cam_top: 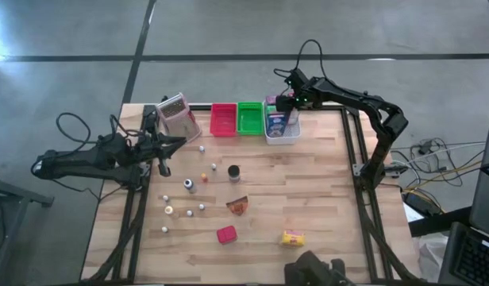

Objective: Pick & Place Kitchen Items
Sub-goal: Put the red cereal box into the white bin

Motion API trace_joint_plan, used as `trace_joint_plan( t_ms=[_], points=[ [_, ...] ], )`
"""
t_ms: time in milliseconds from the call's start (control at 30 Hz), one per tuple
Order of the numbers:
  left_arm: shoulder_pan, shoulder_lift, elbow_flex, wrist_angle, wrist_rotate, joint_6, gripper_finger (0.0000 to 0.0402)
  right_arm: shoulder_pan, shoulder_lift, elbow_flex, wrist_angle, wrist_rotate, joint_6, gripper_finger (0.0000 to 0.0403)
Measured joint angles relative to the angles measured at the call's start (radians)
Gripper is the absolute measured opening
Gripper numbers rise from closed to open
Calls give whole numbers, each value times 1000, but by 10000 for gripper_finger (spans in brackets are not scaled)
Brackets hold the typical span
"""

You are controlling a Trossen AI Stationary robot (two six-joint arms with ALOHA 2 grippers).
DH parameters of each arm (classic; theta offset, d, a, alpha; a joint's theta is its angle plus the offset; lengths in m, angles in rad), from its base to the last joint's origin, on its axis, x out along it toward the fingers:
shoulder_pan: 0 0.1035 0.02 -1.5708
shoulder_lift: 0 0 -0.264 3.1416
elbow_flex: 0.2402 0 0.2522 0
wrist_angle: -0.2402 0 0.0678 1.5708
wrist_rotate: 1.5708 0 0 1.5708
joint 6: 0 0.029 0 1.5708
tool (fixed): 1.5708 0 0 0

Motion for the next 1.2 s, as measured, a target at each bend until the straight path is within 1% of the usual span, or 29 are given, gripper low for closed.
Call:
trace_joint_plan(
  t_ms=[133,300,500,1200],
  points=[
    [0,0,0,0,0,0,39,2,0,-6,0,-14,-3,159],
    [0,0,0,0,0,0,39,2,2,-7,-3,-57,-13,181],
    [0,0,0,0,0,0,39,10,2,-7,-3,-61,-22,201],
    [0,0,0,0,0,0,39,19,-3,0,-6,-57,-44,215]
  ],
)
